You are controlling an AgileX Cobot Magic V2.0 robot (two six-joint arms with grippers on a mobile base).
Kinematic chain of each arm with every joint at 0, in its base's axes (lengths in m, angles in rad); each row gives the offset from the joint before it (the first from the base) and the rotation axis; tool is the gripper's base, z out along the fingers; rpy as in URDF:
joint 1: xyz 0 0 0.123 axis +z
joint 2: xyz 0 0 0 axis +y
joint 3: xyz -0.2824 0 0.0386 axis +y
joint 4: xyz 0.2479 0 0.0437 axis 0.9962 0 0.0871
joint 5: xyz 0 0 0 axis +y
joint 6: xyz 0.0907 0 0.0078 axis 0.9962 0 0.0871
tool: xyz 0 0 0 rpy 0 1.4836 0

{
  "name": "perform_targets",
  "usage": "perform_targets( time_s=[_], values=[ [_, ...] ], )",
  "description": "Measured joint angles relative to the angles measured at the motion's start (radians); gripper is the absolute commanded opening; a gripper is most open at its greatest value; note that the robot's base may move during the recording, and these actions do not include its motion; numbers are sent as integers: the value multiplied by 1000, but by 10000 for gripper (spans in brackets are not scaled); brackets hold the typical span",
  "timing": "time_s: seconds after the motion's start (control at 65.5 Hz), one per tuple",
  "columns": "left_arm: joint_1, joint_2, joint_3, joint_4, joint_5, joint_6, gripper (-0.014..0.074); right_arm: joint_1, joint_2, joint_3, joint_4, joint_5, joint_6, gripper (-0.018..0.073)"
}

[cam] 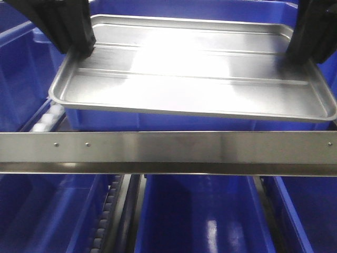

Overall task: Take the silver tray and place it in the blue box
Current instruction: 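Carry the tray with both grippers over the blue bin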

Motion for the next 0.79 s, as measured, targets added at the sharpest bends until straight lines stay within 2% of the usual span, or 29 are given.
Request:
perform_targets(
  time_s=[0.794],
  values=[
    [0,0,0,0,0,0,-105,0,0,0,0,0,2,69]
  ],
)
